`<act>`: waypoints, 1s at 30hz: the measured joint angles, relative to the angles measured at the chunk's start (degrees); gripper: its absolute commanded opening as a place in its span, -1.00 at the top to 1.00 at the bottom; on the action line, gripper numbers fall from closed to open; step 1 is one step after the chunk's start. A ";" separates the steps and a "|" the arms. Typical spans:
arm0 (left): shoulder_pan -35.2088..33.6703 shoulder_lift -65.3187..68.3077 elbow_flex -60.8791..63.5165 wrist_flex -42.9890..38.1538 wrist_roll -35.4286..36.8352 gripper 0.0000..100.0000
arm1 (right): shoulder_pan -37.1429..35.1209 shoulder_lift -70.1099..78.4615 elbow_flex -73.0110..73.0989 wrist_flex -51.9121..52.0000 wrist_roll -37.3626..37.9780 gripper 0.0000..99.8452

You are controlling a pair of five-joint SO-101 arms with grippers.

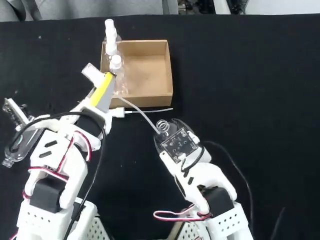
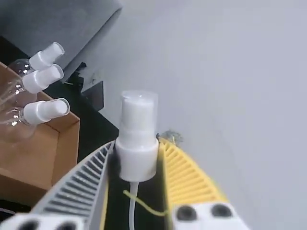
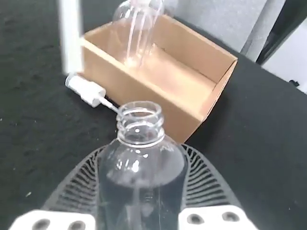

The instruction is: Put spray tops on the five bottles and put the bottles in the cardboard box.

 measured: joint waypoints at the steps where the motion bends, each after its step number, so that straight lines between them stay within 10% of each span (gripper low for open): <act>1: 0.00 0.00 1.05 -1.58 0.00 0.94 | 0.00 0.00 0.00 0.00 0.00 0.89; 10: -0.09 0.09 14.42 -19.43 -0.35 0.94 | -0.44 0.00 0.00 0.00 0.00 0.89; 30: -0.09 0.00 18.46 -21.45 -5.01 0.94 | -0.44 0.00 0.00 0.00 0.00 0.89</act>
